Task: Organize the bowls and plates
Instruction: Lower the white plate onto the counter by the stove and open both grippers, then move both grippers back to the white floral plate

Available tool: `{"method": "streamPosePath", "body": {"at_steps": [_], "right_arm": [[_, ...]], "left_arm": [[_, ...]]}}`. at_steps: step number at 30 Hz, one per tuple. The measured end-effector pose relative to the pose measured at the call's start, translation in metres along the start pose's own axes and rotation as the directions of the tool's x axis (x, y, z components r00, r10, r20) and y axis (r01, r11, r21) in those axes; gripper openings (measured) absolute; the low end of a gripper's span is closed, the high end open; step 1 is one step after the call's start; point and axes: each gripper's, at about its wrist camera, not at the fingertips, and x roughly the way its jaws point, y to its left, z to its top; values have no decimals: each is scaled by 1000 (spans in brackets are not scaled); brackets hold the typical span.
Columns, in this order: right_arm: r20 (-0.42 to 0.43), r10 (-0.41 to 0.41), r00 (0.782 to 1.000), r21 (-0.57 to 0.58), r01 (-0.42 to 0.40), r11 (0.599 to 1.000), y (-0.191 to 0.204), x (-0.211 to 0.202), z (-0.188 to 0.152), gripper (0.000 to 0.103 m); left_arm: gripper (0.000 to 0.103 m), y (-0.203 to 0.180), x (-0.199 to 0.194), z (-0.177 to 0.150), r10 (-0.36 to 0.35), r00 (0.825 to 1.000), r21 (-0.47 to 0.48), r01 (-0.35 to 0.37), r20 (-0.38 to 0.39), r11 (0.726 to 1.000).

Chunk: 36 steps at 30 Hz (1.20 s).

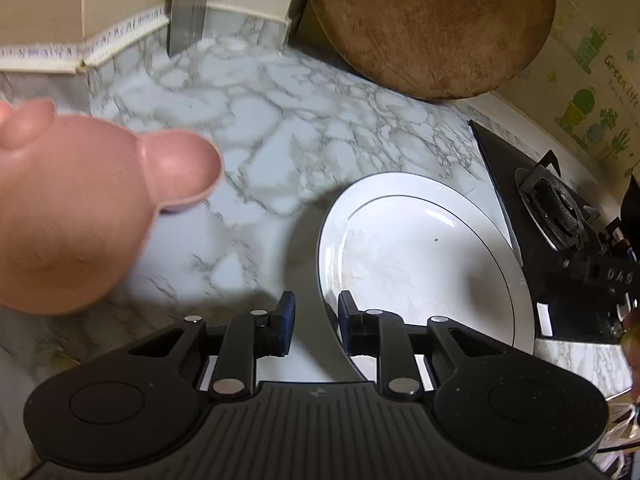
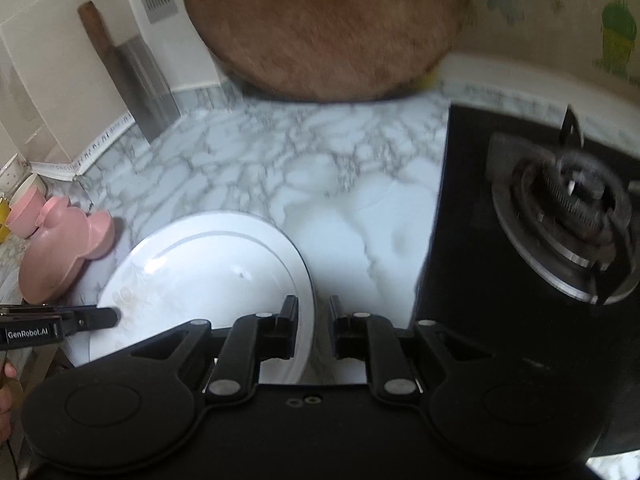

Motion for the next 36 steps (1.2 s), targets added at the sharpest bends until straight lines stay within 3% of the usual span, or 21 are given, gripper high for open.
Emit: {"method": "streamPosePath", "body": {"at_steps": [4,7,9,10,11,12,14,19,30,31,33,36], "right_arm": [[20,9,1000,-27,-9,1000,18,-6,4,18],[35,34,999,-55,-32,998,35,-10,6,31],[58,52,997,-89,-47,995,49,-15,6,70],[66,65,996,-114,-57,992,58,-17,6,82],[73,75,994,-135,-65,989,66,-19,7,93],[79,87,993,-155,-73,985,74,-21,8,94],[78,114,990,-186,-98,978,90,-22,10,96],[87,193,977,-229,-168,959,131,-21,13,99],[10,346,938,-313,-326,892,241,-1,8,102],[3,353,936,-327,-332,885,251,1,6,102],[-14,365,931,-351,-346,870,272,6,3,102],[-40,374,927,-383,-359,851,299,13,-5,102]], "left_arm": [[25,2,-14,0,26,999,27,-27,36,999],[26,6,-27,-1,40,997,32,-42,69,999],[30,10,-36,-1,50,995,30,-53,89,998],[34,13,-41,-2,55,993,30,-58,100,998],[47,15,-46,-3,61,992,27,-65,113,998],[62,19,-52,-3,68,989,21,-71,128,997],[70,27,-63,-5,82,984,6,-84,159,996],[73,57,-92,-10,143,970,-54,-135,199,989],[82,142,-163,-23,298,907,-144,-266,297,953],[84,152,-167,-25,306,905,-156,-270,296,950],[97,173,-174,-28,331,895,-185,-286,298,940],[103,198,-180,-34,379,871,-213,-324,314,922]]}}
